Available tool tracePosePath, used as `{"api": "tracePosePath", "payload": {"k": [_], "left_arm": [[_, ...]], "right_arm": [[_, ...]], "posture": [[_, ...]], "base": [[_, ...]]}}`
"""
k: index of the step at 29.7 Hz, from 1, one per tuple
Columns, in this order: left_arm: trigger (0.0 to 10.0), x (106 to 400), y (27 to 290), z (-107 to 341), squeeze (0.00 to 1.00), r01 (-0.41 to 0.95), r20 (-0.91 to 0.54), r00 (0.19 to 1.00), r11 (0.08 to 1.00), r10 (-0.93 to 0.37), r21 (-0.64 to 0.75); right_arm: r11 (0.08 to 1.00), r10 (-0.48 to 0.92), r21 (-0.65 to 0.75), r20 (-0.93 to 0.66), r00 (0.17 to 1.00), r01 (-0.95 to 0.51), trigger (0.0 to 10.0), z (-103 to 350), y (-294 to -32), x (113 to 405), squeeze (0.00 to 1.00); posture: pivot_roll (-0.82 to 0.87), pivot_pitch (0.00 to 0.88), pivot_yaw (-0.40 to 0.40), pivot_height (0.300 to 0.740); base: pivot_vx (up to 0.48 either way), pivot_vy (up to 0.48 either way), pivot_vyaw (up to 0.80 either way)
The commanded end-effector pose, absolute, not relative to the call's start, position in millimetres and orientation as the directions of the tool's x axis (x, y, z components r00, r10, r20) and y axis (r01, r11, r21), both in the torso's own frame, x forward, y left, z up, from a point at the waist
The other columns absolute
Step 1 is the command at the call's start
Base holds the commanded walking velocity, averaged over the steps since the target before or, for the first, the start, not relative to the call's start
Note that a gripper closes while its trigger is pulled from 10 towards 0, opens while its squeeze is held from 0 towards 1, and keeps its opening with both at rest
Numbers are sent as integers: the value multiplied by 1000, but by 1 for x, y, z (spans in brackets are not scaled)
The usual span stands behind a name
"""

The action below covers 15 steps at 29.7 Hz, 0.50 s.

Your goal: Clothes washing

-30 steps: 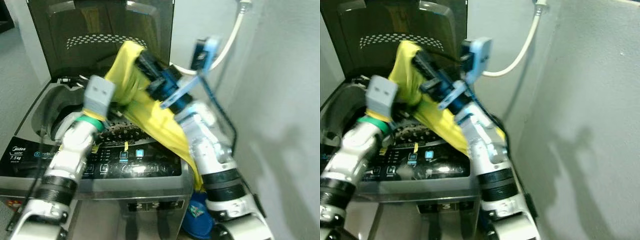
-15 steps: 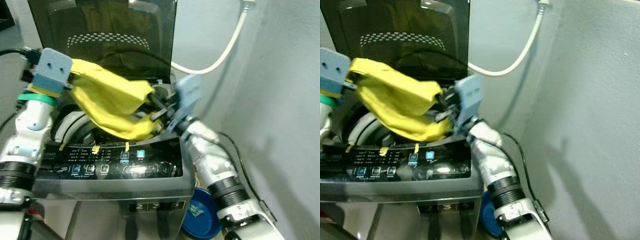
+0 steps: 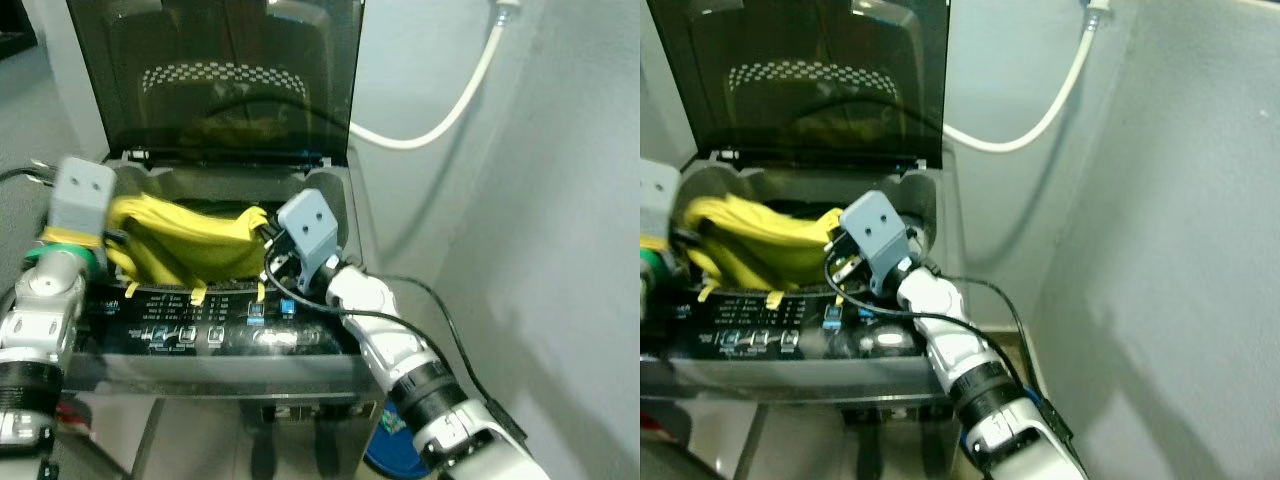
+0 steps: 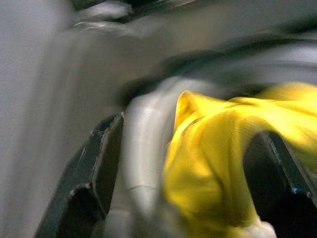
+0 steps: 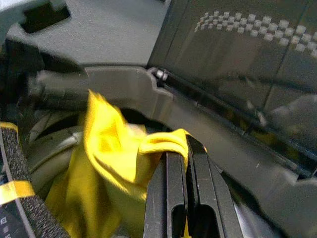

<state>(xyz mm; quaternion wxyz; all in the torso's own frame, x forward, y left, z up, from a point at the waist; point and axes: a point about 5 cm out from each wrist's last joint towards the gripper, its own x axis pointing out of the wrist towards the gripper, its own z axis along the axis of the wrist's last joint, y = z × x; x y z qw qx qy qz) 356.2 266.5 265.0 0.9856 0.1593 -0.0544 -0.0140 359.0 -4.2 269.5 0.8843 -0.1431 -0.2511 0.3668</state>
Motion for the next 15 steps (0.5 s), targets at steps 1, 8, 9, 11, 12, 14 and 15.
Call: {"api": "tracePosePath", "payload": {"k": [1, 8, 9, 11, 12, 14, 15], "left_arm": [[10000, 348, 256, 283, 0, 127, 113, 978, 930, -176, 346], [10000, 340, 251, 305, 0, 140, 160, 962, 905, -220, 401], [10000, 338, 249, 310, 0, 153, 165, 957, 901, -237, 406], [10000, 336, 247, 313, 1000, 168, 163, 954, 901, -250, 401], [10000, 335, 246, 313, 1000, 174, 160, 954, 902, -254, 395], [10000, 333, 245, 312, 1000, 193, 142, 954, 905, -263, 378], [10000, 331, 245, 310, 1000, 205, 130, 955, 907, -268, 367]], "right_arm": [[692, 719, -447, 370, 588, -567, 10000, 284, -7, 359, 0], [726, 680, -450, 355, 642, -520, 10000, 290, -18, 366, 0], [730, 671, -453, 337, 661, -511, 10000, 288, -20, 369, 0], [706, 688, -464, 266, 675, -536, 10000, 281, -22, 372, 1000], [677, 705, -477, 200, 680, -561, 10000, 274, -24, 374, 1000], [659, 712, -480, 149, 686, -580, 10000, 267, -27, 376, 1000], [650, 715, -479, 122, 688, -590, 10000, 264, -29, 377, 1000]], "posture": [[40, 124, 50, 740], [41, 126, 51, 740], [45, 132, 50, 740], [47, 133, 49, 740], [47, 133, 49, 740], [47, 134, 48, 740], [47, 134, 48, 740]], "base": [[0, 0, 0], [0, 0, 0], [0, 0, 0], [0, 0, 0], [0, 0, 0], [0, 0, 0], [0, 0, 0]]}}
